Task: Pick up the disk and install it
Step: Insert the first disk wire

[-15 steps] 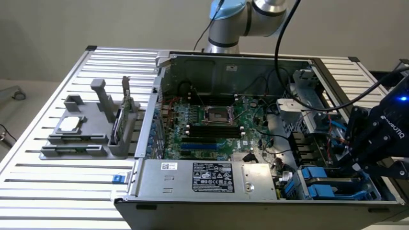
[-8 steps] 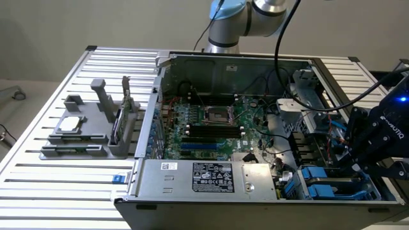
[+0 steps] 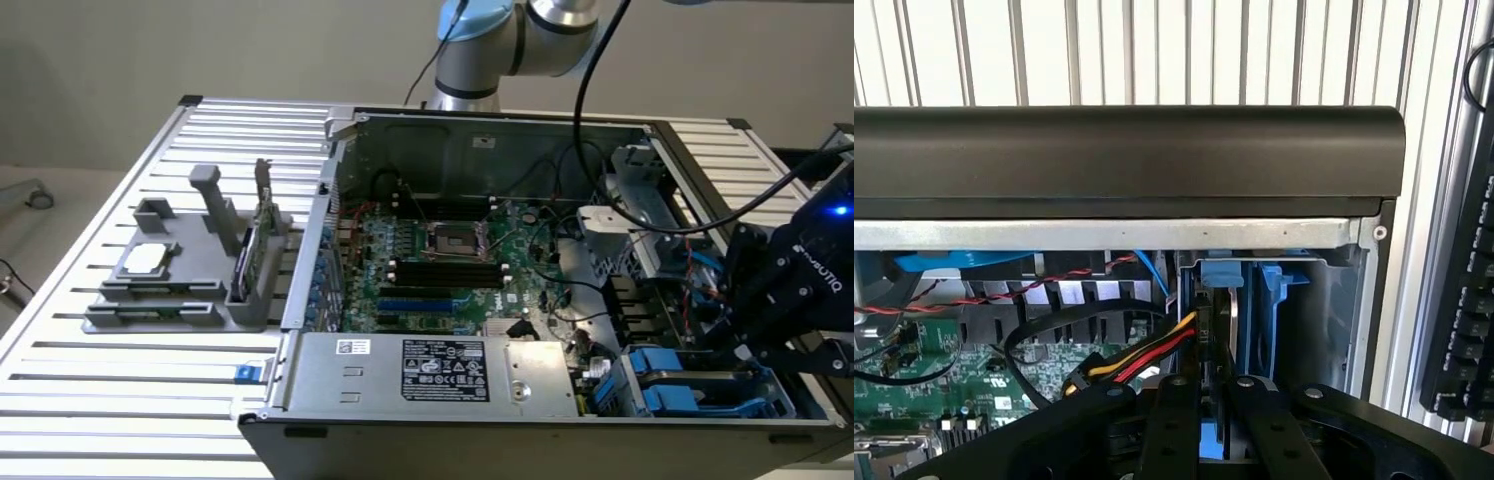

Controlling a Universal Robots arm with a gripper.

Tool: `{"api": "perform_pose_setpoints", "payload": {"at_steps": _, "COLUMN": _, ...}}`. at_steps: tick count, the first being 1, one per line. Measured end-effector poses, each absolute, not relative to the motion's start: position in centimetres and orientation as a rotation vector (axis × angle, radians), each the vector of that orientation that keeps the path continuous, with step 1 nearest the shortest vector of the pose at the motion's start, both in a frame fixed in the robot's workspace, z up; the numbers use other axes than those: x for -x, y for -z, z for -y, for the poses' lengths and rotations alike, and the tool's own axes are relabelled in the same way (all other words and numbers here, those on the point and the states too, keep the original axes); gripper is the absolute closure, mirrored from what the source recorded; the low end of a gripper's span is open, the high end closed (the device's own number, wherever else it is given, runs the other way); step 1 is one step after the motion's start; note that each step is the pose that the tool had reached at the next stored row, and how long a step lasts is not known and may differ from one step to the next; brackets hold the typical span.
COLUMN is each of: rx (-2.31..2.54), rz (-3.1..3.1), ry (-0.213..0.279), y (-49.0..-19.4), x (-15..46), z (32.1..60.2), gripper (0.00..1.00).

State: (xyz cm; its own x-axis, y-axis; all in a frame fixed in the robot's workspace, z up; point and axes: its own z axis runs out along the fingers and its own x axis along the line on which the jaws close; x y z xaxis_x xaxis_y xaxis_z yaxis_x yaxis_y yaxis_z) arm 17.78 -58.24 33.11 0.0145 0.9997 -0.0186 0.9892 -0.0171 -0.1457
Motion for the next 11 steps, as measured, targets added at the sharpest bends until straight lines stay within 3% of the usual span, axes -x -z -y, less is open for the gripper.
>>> {"api": "perform_pose_setpoints", "payload": {"at_steps": 8, "rx": 2.167, "rz": 2.124, "ry": -0.195, "y": -33.44, "x": -17.78, "z": 58.27, "gripper": 0.47}}
{"api": "perform_pose_setpoints", "payload": {"at_steps": 10, "rx": 2.166, "rz": 2.121, "ry": -0.198, "y": -33.55, "x": -17.79, "z": 58.27, "gripper": 0.47}}
{"api": "perform_pose_setpoints", "payload": {"at_steps": 11, "rx": 2.166, "rz": 2.119, "ry": -0.200, "y": -33.60, "x": -17.79, "z": 58.27, "gripper": 0.40}}
